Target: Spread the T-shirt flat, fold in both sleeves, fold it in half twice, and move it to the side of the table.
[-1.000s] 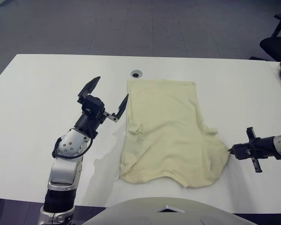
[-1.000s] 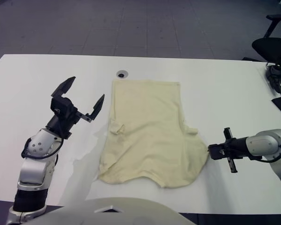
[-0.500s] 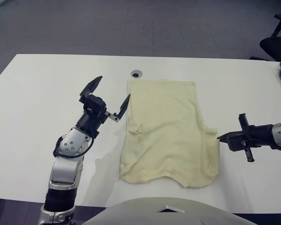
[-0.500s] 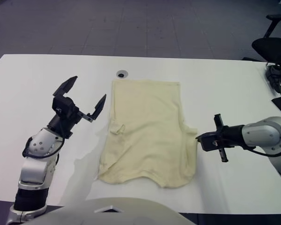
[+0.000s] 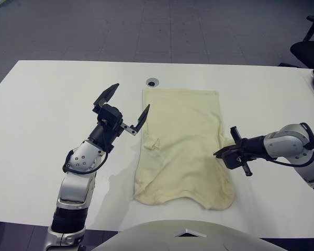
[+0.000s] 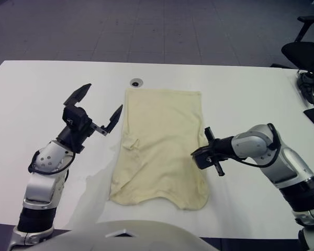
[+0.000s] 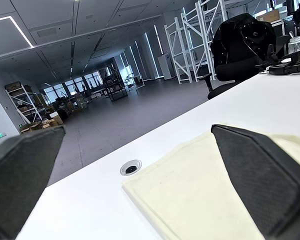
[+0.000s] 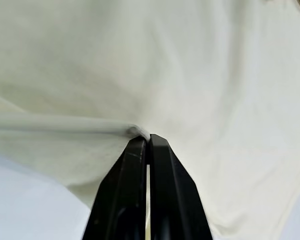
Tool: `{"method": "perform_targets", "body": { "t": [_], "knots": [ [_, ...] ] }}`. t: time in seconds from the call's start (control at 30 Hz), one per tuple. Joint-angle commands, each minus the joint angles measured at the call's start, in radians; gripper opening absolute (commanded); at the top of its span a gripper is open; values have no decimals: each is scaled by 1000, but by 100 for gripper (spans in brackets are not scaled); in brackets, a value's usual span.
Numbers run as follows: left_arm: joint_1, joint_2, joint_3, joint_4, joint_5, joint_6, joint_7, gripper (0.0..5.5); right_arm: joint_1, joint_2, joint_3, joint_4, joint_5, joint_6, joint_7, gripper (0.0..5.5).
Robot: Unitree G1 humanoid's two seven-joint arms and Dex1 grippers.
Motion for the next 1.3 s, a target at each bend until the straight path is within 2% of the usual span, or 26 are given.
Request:
{"method": "perform_targets", "body": {
  "t": [0.03,0.6,0.77,1.03,1.3],
  "knots": [
    [-10,1,-9,1,14,15,-4,540,-26,29,32,-11,-15,2,5,3],
    [-18,6,-18,19,18,12,-11,540,-103,122,78,-23,-27,23,-18,3],
    [-20,7,-22,19,19,16,-15,540,-60,94,104,-29,-44,28,16,3],
    [-19,4,-22,17,24,17,-19,540,-12,122,110,-41,-38,96,-8,141],
    [-14,4,-31,7,31,22,-18,540,55,134,-15,-42,53,128,-119,269]
  ]
}}
